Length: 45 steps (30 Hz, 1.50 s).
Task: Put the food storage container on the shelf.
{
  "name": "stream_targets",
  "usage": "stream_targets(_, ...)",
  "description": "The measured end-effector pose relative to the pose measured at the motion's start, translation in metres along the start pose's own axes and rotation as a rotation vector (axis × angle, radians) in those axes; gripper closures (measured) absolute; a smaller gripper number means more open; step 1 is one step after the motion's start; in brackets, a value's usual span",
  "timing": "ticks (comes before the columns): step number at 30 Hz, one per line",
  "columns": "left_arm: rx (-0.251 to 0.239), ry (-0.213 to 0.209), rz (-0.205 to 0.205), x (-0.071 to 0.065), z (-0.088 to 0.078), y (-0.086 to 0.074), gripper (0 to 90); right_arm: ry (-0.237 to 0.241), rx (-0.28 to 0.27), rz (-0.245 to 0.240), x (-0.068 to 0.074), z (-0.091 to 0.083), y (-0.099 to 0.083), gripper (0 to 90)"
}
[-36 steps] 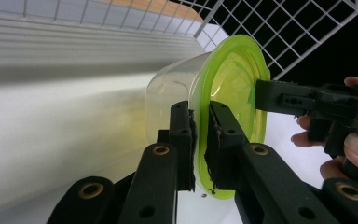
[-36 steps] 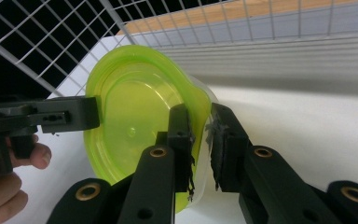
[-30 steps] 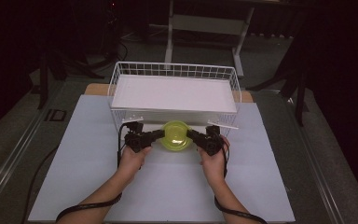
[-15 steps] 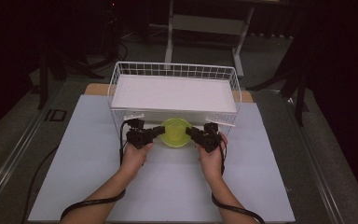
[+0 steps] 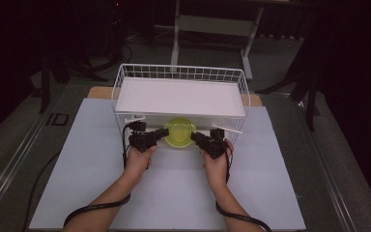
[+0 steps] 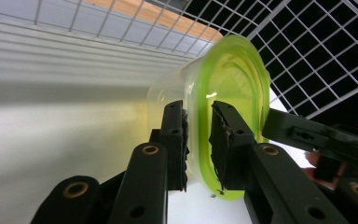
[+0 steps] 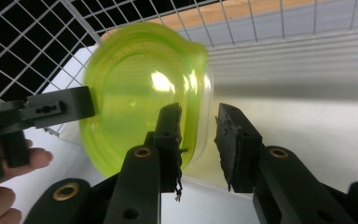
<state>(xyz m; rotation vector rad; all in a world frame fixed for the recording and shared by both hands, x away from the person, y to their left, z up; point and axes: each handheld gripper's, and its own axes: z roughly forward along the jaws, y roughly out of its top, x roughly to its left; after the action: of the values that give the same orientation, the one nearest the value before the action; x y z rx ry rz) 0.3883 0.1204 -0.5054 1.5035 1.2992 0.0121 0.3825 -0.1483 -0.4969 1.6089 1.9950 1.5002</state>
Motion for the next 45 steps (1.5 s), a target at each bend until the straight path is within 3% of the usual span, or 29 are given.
stream_targets(4, -0.006, -0.002, -0.003, 0.002, 0.001, 0.0, 69.8, -0.002, 0.003, -0.002, 0.001, 0.0, 0.001, 69.6)
stream_targets(5, 0.002, 0.005, 0.014, 0.004, 0.002, 0.001, 69.8, 0.0, 0.007, -0.003, 0.0, 0.001, 0.001, 69.6)
stream_targets(9, -0.012, 0.034, 0.016, 0.003, 0.003, 0.001, 63.2, 0.007, 0.01, -0.007, 0.001, 0.001, 0.0, 69.6)
stream_targets(12, -0.045, 0.066, 0.023, -0.002, 0.002, -0.002, 57.5, 0.009, 0.004, -0.007, 0.002, 0.0, -0.001, 69.1)
stream_targets(14, -0.061, 0.092, 0.07, -0.003, 0.0, -0.003, 50.2, 0.015, 0.0, -0.015, 0.002, -0.001, -0.002, 67.7)
stream_targets(19, -0.074, 0.145, 0.133, -0.007, -0.002, -0.008, 42.0, 0.021, 0.003, -0.048, 0.004, -0.002, -0.006, 64.8)
stream_targets(24, -0.056, 0.145, 0.118, -0.002, -0.002, -0.009, 37.0, 0.032, 0.008, -0.065, 0.007, -0.001, -0.01, 64.3)
stream_targets(27, -0.063, 0.153, 0.103, 0.002, -0.002, -0.01, 37.2, 0.043, 0.021, -0.064, 0.008, -0.001, -0.013, 64.3)
stream_targets(29, -0.068, 0.142, 0.055, 0.006, -0.002, -0.008, 42.5, 0.044, 0.025, -0.071, 0.009, -0.002, -0.015, 64.3)
stream_targets(30, -0.069, 0.148, 0.054, 0.006, -0.001, -0.008, 42.9, 0.045, 0.024, -0.074, 0.009, -0.002, -0.015, 64.3)
stream_targets(33, -0.078, 0.179, 0.101, 0.002, -0.001, -0.007, 42.5, 0.041, 0.03, -0.084, 0.009, -0.002, -0.017, 64.4)
stream_targets(35, -0.116, 0.164, 0.129, -0.001, -0.006, -0.007, 40.2, 0.043, 0.033, -0.084, 0.009, -0.003, -0.018, 64.4)
stream_targets(36, -0.116, 0.181, 0.147, -0.004, -0.007, -0.008, 40.1, 0.041, 0.032, -0.09, 0.008, -0.003, -0.018, 64.3)
stream_targets(37, -0.115, 0.179, 0.164, -0.006, -0.008, -0.01, 39.7, 0.041, 0.034, -0.092, 0.008, -0.004, -0.018, 64.4)
stream_targets(38, -0.113, 0.144, 0.193, -0.007, -0.01, -0.012, 35.9, 0.04, 0.037, -0.095, 0.008, -0.004, -0.018, 64.4)
stream_targets(39, -0.132, 0.147, 0.227, -0.01, -0.012, -0.015, 31.6, 0.039, 0.036, -0.094, 0.007, -0.005, -0.018, 64.4)
stream_targets(41, -0.146, 0.197, 0.253, -0.015, -0.016, -0.019, 31.9, 0.039, 0.033, -0.092, 0.007, -0.006, -0.018, 64.4)
stream_targets(42, -0.163, 0.224, 0.257, -0.017, -0.019, -0.021, 34.7, 0.038, 0.03, -0.093, 0.007, -0.007, -0.018, 64.4)
stream_targets(43, -0.18, 0.243, 0.26, -0.019, -0.023, -0.023, 43.8, 0.037, 0.023, -0.095, 0.007, -0.009, -0.019, 64.6)
stream_targets(45, -0.196, 0.261, 0.235, -0.019, -0.029, -0.026, 50.7, 0.037, 0.02, -0.106, 0.008, -0.012, -0.019, 64.8)
